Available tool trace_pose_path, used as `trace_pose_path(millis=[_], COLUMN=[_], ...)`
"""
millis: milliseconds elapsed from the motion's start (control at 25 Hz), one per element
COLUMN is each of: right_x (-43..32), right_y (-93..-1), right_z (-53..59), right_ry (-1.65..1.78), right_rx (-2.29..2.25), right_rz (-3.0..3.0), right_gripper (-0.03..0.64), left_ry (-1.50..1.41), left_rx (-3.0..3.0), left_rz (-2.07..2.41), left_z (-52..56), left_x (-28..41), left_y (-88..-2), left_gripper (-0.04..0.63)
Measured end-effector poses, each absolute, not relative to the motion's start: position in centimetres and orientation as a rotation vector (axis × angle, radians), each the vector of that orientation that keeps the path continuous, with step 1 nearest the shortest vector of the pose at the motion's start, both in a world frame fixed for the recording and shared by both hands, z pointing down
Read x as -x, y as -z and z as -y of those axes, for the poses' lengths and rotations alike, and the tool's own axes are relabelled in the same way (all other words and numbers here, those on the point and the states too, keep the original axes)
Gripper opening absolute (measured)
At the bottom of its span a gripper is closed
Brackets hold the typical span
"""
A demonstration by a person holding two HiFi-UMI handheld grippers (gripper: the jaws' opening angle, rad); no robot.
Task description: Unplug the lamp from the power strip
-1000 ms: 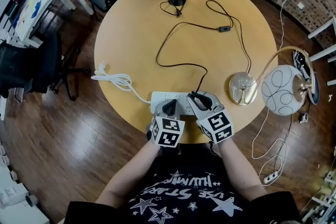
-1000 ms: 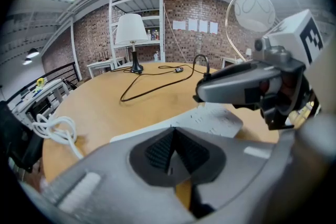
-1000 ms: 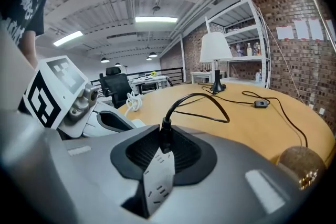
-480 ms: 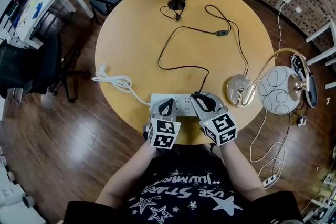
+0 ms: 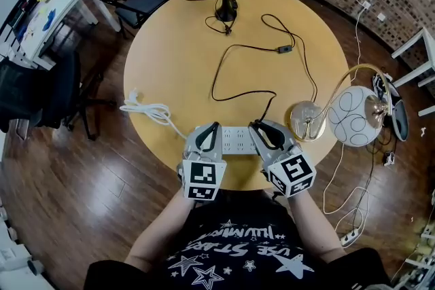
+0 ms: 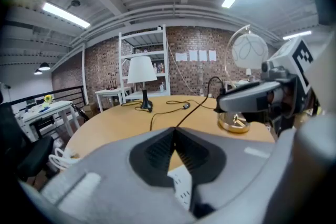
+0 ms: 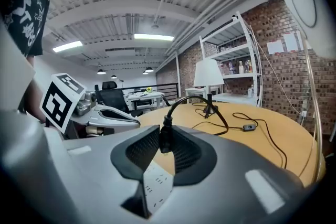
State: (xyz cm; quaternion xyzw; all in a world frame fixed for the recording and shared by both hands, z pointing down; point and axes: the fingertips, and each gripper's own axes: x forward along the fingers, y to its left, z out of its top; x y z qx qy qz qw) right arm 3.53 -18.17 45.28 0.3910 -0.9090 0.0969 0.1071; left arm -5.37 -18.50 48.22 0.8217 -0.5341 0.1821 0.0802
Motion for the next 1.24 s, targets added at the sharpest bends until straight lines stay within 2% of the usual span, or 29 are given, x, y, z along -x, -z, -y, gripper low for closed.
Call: trace_pose_path(millis=[440, 1240], right_x=[-2.4, -3.8], right_y=[-41.3, -43.2], right_z=[17.9, 18.1], right_ry=[-0.165, -0.179], right_rx=[-1.166, -1.224], right_rz=[2.746, 2.663], right_gripper=[0.066, 0.063], left_ry=[-0.401, -0.391], left_rx=[-2.600, -2.597], left_rz=[1.604, 1.585], left_z=[17.0, 16.5], left_x=[4.1, 3.9], left_y=[-43.0, -43.0], left_gripper=[0.005, 0.005])
